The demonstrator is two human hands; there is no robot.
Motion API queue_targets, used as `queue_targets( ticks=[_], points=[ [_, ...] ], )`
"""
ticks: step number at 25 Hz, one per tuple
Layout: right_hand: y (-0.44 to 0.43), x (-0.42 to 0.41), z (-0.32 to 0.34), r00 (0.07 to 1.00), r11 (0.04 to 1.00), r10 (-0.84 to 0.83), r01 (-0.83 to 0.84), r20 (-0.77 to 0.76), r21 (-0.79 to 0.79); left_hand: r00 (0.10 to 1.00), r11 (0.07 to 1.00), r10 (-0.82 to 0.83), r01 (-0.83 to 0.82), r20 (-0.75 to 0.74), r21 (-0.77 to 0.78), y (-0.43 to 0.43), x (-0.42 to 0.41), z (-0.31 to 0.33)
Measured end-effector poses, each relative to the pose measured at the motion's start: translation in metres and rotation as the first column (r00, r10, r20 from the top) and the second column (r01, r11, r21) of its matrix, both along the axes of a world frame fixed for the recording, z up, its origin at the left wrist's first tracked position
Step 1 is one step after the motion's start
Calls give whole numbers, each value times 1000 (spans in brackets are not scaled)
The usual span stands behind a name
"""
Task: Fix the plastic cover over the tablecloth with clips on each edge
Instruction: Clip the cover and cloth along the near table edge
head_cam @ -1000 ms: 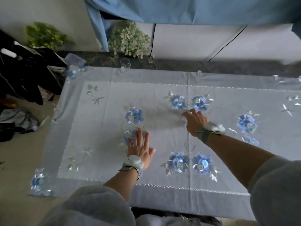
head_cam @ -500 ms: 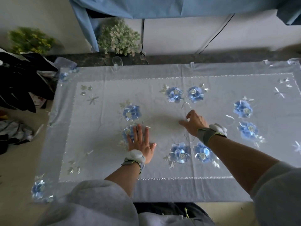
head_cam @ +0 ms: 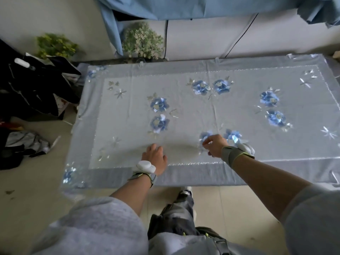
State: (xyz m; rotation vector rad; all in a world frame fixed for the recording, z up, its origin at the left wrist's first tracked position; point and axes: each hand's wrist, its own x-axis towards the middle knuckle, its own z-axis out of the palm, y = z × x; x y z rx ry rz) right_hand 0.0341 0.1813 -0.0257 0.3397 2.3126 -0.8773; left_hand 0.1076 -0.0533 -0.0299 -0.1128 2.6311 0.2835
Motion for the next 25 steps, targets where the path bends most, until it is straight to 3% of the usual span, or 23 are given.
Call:
queue_targets(
  ticks=[3, 5, 8, 10, 11, 13, 15, 16, 21, 23, 25],
  points=[
    [-26, 32, -3, 998, 1000, -13, 13, 54, -5, 997, 998, 62, -62, -36, -8, -20, 38, 6],
    [-42, 45, 2, 991, 985, 121, -128, 65, 114, 989, 991, 133, -133, -57, 7, -36, 57, 9],
    [-59, 61, 6, 906, 810, 417, -409, 77, 421, 937, 936, 346, -341, -42, 85, -57, 79, 12],
    [-70, 69, 15, 871, 753, 486, -456, 66, 474, 860, 851, 508, -508, 35, 136, -70, 90, 8],
    [-77, 74, 17, 871, 764, 489, -457, 53, 455, 797, 778, 594, -603, 106, 176, -77, 94, 4],
    [-97, 84, 22, 896, 843, 444, -422, 12, 333, 579, 508, 753, -814, 312, 282, -94, 102, -4],
    [-121, 99, 23, 922, 905, 386, -384, 22, 182, 341, 217, 779, -934, 527, 283, -113, 108, -14],
    [-132, 108, 22, 933, 926, 358, -360, 38, 115, 271, 136, 771, -954, 577, 266, -120, 110, -16],
    [-202, 159, 12, 951, 967, 214, -175, 221, -184, 94, -181, 713, -933, 695, 311, -169, 115, -19],
    [-223, 174, 5, 941, 967, 133, -54, 312, -249, 34, -333, 639, -888, 769, 316, -186, 114, -22],
    [-241, 184, -4, 927, 964, 74, 27, 366, -263, 21, -416, 575, -853, 818, 314, -197, 114, -24]
  ],
)
